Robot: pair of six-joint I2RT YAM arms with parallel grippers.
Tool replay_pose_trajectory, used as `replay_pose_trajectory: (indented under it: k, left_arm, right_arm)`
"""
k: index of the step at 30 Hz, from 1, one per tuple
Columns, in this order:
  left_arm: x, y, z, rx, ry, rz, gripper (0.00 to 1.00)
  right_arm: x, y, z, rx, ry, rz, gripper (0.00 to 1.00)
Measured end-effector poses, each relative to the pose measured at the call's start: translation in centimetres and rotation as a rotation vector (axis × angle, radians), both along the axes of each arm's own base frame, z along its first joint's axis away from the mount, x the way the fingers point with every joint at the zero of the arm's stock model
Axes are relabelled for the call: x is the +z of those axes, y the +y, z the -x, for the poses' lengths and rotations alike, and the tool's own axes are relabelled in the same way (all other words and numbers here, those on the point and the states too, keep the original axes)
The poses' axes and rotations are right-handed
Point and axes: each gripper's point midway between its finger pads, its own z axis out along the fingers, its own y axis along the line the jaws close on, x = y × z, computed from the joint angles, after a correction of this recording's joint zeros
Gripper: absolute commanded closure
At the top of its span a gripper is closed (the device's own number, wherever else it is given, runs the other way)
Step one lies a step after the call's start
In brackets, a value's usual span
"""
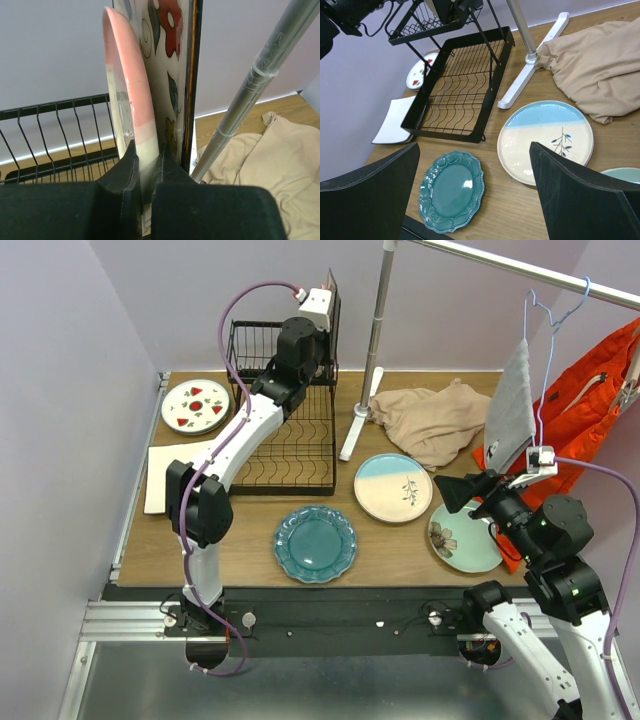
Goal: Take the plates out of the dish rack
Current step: Unload the plate from the dish rack.
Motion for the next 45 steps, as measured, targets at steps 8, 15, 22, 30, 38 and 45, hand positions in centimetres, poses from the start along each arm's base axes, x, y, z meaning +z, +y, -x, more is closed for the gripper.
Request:
replay_pose_trajectory:
  k: [8,15,22,30,38,45]
  left_arm:
    - [-0.1,0.1,0.0,0.003,0.000,-0.004,1.00]
    - [0.1,0.2,0.0,0.005,0.003,0.009,1.00]
    - [0.3,1.0,-0.2,0.023,0.021,0.055,1.00]
    - [0.7,2.0,-0.5,0.018,0.047,0.145,1.00]
    - [1.1,2.4,-0.7,0.013,0.054,0.177,1.00]
    - [1.9,3.0,-0.6,0.013,0.069,0.193,1.00]
  right_arm:
    - [0.1,0.0,0.1,0.000,-0.003,-0.001,0.01]
    - [0.2,0.0,0.1,0.000,-0.005,-0.002,0.01]
    - [1.2,-0.2,0.3,-0.005,-0.024,-0.007,0.01]
    - [1.8,-0.5,0.4,-0.016,-0.033,-0.001,0.01]
    - [2.0,-0.5,0.4,-0.016,-0.027,0.001,0.01]
    - [2.2,-0.5,0.6,-0.016,-0.026,0.001,0.01]
